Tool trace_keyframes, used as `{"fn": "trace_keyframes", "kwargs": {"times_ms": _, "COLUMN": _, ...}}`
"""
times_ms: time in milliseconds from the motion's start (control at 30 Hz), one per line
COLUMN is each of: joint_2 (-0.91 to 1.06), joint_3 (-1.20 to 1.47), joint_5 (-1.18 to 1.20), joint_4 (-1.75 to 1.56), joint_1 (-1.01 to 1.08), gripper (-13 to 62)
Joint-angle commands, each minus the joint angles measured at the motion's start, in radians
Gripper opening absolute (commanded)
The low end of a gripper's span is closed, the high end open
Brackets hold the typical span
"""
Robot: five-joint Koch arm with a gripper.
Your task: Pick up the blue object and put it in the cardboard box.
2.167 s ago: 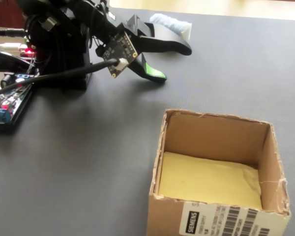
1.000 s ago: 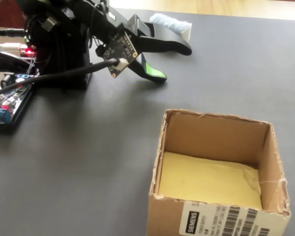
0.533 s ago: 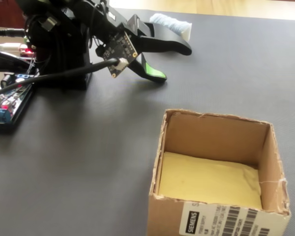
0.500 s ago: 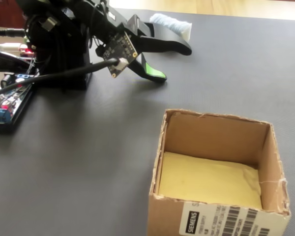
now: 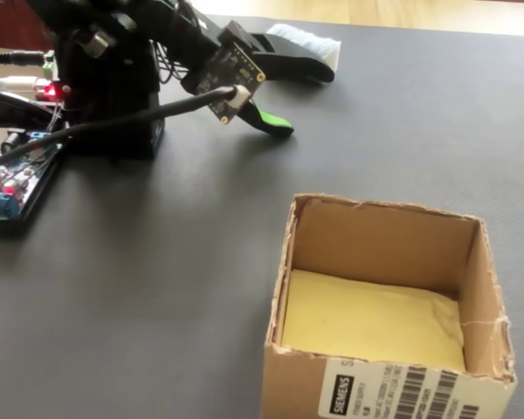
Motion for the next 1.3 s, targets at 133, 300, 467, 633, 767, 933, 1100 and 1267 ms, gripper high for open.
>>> {"fn": "trace_keyframes", "kwargs": {"times_ms": 133, "joint_2": 0.086, "joint_3": -0.003, "joint_5": 0.043, "joint_4": 0.006, "joint_1": -0.144, "gripper": 33.2}}
{"fn": "trace_keyframes", "kwargs": {"times_ms": 300, "joint_2": 0.086, "joint_3": -0.009, "joint_5": 0.043, "joint_4": 0.006, "joint_1": -0.218, "gripper": 33.2}}
{"fn": "trace_keyframes", "kwargs": {"times_ms": 467, "joint_2": 0.086, "joint_3": -0.011, "joint_5": 0.041, "joint_4": 0.009, "joint_1": -0.305, "gripper": 33.2}}
{"fn": "trace_keyframes", "kwargs": {"times_ms": 633, "joint_2": 0.083, "joint_3": -0.014, "joint_5": 0.041, "joint_4": 0.009, "joint_1": -0.383, "gripper": 33.2}}
{"fn": "trace_keyframes", "kwargs": {"times_ms": 767, "joint_2": 0.077, "joint_3": -0.020, "joint_5": 0.041, "joint_4": 0.009, "joint_1": -0.440, "gripper": 33.0}}
{"fn": "trace_keyframes", "kwargs": {"times_ms": 933, "joint_2": 0.041, "joint_3": -0.054, "joint_5": 0.048, "joint_4": 0.029, "joint_1": -0.486, "gripper": 33.0}}
{"fn": "trace_keyframes", "kwargs": {"times_ms": 1100, "joint_2": -0.011, "joint_3": -0.161, "joint_5": 0.051, "joint_4": 0.126, "joint_1": -0.495, "gripper": 32.9}}
{"fn": "trace_keyframes", "kwargs": {"times_ms": 1267, "joint_2": -0.035, "joint_3": -0.275, "joint_5": 0.049, "joint_4": 0.202, "joint_1": -0.497, "gripper": 32.9}}
